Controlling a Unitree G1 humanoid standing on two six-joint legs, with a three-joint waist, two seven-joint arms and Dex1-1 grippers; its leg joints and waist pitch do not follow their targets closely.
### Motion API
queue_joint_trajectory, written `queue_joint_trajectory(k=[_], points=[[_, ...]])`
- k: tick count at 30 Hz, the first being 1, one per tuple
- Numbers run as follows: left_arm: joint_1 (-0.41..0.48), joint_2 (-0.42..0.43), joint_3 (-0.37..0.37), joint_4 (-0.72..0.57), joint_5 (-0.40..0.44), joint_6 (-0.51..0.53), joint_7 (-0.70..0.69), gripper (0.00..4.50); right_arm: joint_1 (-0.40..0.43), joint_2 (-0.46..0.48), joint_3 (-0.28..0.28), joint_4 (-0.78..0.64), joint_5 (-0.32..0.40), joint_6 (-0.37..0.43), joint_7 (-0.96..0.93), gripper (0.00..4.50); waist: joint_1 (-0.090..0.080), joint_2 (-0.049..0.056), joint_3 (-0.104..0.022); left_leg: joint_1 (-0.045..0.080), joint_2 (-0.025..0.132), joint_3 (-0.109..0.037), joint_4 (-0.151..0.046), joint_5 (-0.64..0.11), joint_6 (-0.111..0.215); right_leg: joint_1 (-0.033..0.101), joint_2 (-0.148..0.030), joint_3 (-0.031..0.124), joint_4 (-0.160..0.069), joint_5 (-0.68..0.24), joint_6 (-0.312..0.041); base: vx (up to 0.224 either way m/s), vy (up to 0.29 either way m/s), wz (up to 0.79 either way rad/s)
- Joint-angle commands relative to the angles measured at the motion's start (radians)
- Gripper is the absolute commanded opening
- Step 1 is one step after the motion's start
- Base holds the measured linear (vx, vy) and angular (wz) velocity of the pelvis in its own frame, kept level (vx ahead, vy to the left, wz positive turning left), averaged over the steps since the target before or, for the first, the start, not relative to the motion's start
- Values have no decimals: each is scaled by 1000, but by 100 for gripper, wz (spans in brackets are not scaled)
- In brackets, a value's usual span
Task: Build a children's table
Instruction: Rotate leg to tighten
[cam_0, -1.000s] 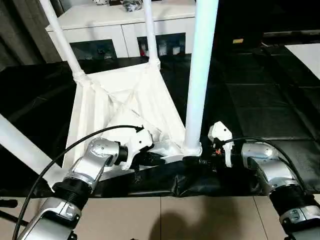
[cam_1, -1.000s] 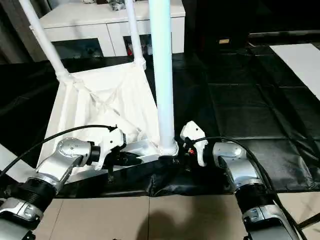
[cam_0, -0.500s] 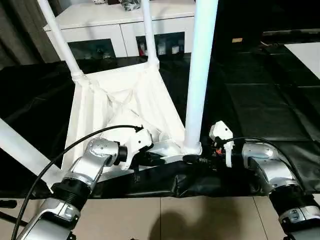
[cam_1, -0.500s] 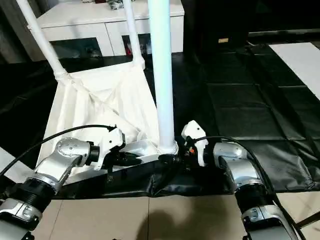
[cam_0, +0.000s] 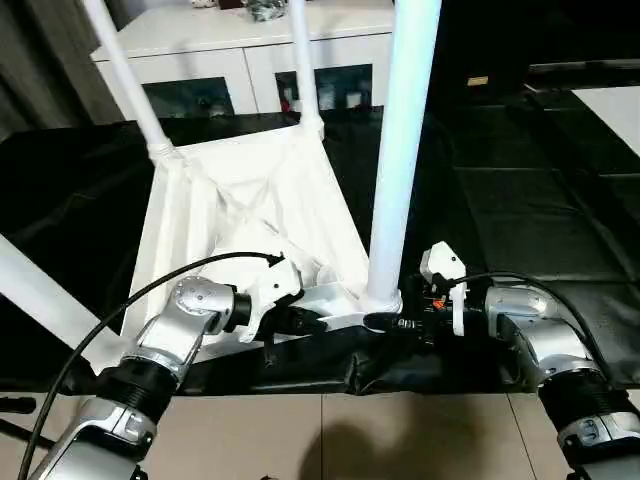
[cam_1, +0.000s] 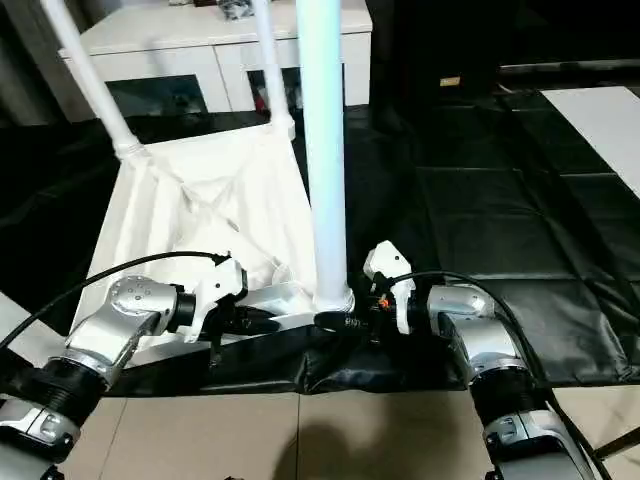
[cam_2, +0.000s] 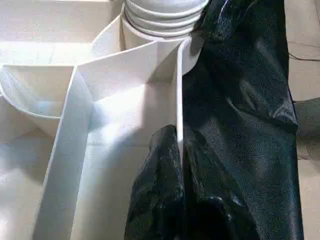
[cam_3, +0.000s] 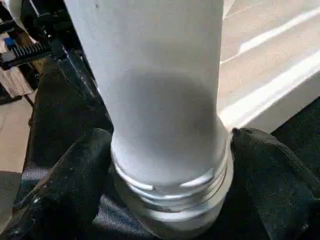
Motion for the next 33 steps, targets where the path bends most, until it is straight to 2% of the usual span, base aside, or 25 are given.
queue_joint_trajectory(k=[1,4,6,8,14,15,16,25,27,29,30,31,32,33], points=[[10,3,-24,-10,8,9,-17,0,-17,13,16,-43,21,-9,33,407,1,-18,-66,15,38,-10,-66,-192,111,52,-42,25,-56,-118,-265,0,0,0],[11,4,-25,-11,9,10,-16,0,-11,7,13,-55,31,0,51,407,2,-18,-68,13,38,-10,-63,-175,117,53,-43,25,-54,-96,-267,0,0,0],[13,5,-25,-11,10,11,-16,0,-9,6,9,-58,33,5,58,371,3,-19,-69,13,38,-10,-62,-166,126,53,-43,25,-52,-85,-268,0,0,0],[13,6,-25,-11,11,10,-17,0,-10,6,7,-56,34,6,60,366,5,-19,-69,13,39,-10,-62,-162,127,53,-43,25,-52,-87,-269,0,0,0],[13,7,-26,-8,12,9,-17,0,-12,7,9,-47,41,19,76,310,7,-19,-69,14,38,-10,-62,-161,122,52,-42,25,-52,-84,-269,0,0,0],[12,7,-25,-7,13,9,-17,0,-14,6,11,-46,39,19,77,297,7,-14,-69,14,38,-10,-62,-162,121,52,-42,24,-51,-85,-269,0,0,0],[11,7,-26,-7,13,9,-17,0,-14,6,12,-47,40,20,78,288,7,-16,-70,14,38,-10,-62,-164,120,52,-43,24,-52,-84,-269,0,0,0],[12,12,-29,-3,18,9,-13,0,-1,2,30,-44,5,8,58,267,7,-15,-70,14,38,-11,-61,-163,119,54,-42,24,-50,-70,-271,0,0,0],[5,-1,-30,15,40,16,35,0,-18,54,11,10,-46,-20,-123,266,4,-15,-68,14,38,-10,-63,-170,112,51,-42,25,-52,-87,-267,0,0,0],[-12,-29,-24,44,58,30,102,0,-36,117,-15,46,-68,-8,-290,266,-13,-17,-57,11,33,-12,-75,-244,70,53,-45,24,-63,-211,-243,0,0,0],[-12,-29,-24,44,58,30,102,0,-36,117,-15,46,-68,-8,-290,266,-13,-17,-57,11,33,-12,-75,-244,70,53,-45,24,-63,-211,-243,0,0,0],[-20,-44,-19,56,61,39,130,0,-40,142,-25,51,-68,5,-342,266,-26,-17,-53,18,32,-15,-80,-303,36,50,-44,25,-73,-310,-216,0,0,0],[-20,-44,-19,56,61,39,130,0,-40,142,-25,51,-68,5,-342,265,-30,-17,-53,20,31,-17,-81,-329,27,49,-45,25,-76,-343,-205,0,0,0],[-38,-72,-6,75,61,50,181,0,-46,182,-39,53,-66,24,-416,265,-35,-20,-52,19,32,-15,-82,-334,28,46,-44,27,-78,-349,-204,0,0,0]])
